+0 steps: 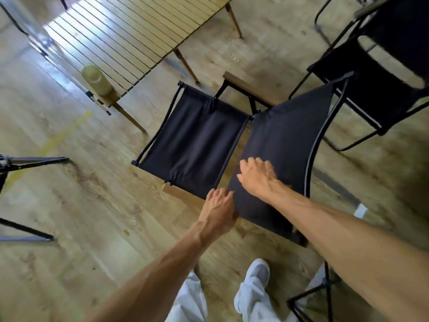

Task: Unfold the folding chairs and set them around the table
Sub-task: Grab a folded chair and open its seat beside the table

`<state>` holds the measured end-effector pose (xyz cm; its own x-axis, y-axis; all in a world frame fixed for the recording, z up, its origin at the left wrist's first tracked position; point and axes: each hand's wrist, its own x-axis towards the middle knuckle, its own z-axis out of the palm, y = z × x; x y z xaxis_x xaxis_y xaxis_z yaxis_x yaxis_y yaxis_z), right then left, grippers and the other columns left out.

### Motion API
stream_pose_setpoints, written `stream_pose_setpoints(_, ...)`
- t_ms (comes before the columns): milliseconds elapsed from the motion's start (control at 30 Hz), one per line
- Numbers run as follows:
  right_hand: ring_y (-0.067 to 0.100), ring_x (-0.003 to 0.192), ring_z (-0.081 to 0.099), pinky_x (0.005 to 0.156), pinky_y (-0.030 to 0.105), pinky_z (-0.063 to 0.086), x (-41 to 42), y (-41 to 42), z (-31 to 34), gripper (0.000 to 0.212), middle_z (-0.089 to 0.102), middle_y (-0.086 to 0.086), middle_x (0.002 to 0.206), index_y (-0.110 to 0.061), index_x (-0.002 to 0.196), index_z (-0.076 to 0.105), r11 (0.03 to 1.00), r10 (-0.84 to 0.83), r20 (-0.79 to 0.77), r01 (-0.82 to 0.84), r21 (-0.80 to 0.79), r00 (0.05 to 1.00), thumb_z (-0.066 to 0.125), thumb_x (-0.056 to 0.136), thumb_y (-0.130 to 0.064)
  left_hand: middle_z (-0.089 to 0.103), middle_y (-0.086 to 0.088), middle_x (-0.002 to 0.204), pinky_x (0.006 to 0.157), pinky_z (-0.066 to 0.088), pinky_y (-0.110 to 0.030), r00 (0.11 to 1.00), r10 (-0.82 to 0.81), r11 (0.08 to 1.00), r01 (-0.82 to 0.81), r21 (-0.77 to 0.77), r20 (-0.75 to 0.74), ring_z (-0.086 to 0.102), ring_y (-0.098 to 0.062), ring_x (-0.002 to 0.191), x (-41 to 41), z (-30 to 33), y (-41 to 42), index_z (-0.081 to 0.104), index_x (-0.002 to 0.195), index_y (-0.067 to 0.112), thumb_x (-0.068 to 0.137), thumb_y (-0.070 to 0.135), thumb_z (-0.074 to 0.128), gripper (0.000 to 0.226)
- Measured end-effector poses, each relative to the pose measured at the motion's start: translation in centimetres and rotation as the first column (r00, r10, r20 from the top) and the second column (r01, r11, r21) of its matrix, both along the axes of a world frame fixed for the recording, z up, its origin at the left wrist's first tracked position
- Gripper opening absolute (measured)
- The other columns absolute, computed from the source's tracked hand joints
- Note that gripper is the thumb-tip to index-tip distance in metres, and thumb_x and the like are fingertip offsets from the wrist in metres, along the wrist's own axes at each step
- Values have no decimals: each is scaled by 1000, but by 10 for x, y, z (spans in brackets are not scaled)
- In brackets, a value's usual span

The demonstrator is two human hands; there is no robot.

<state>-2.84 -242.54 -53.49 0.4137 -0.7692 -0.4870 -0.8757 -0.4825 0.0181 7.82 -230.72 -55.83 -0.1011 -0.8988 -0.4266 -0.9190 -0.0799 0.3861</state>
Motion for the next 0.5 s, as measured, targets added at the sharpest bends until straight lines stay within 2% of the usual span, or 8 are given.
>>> stream_pose_setpoints(100,30,116,54,94,42,42,-56,-34,36,35,58,11,125,-13,122,54,994,41,-33,-44,-102,999,48,99,-39,58,-8,133,105,35,-43,972,104,994,-98,39,-213,50,-30,126,-84,45,-22,57,128,15,93,64,44,62)
stream_pose_setpoints(167,28,117,52,96,42,40,-91,-50,48,34,58,9,125,-15,120,56,986,62,-87,-75,-148,994,47,98,-39,60,-8,122,97,42,-45,921,234,969,-196,148,-312,53,-31,118,-136,69,-35,55,119,15,77,90,24,91)
stream_pose_setpoints(200,27,121,49,100,42,38,-106,-56,52,35,58,8,127,-16,121,56,983,77,-126,-97,-157,989,45,99,-40,55,-10,127,99,42,-45,904,268,957,-209,203,-333,49,-32,122,-158,74,-39,49,126,11,69,94,25,104)
stream_pose_setpoints(233,27,127,44,105,42,35,-121,-60,53,37,55,8,132,-16,124,55,980,95,-164,-121,-156,982,41,99,-40,46,-15,139,107,38,-45,897,290,945,-212,249,-334,41,-34,131,-175,75,-42,36,140,5,71,91,37,110)
stream_pose_setpoints(267,28,136,36,111,43,30,-133,-61,51,41,51,9,140,-16,129,54,979,112,-190,-142,-149,975,38,101,-40,35,-19,149,114,32,-46,903,295,939,-212,272,-314,31,-35,139,-186,73,-42,19,150,0,80,75,55,109)
stream_pose_setpoints(333,29,149,15,119,46,17,-152,-58,45,48,37,10,154,-14,137,52,980,127,-182,-152,-131,975,29,104,-39,24,-22,154,118,27,-45,943,258,955,-216,201,-212,23,-37,144,-195,63,-40,3,154,-3,87,28,67,97)
stream_pose_setpoints(400,28,151,4,121,46,10,-160,-52,38,49,27,10,160,-14,139,51,984,117,-132,-133,-118,984,24,105,-36,32,-23,149,114,33,-44,972,209,974,-197,108,-109,31,-37,140,-191,54,-38,9,153,-1,92,7,54,77)
stream_pose_setpoints(500,27,152,1,122,47,8,-155,-49,33,48,26,10,160,-13,137,52,990,60,-70,-68,-121,996,24,105,-34,44,-18,138,102,44,-42,987,153,988,-151,40,-52,44,-34,130,-181,56,-41,20,149,0,94,4,50,63)
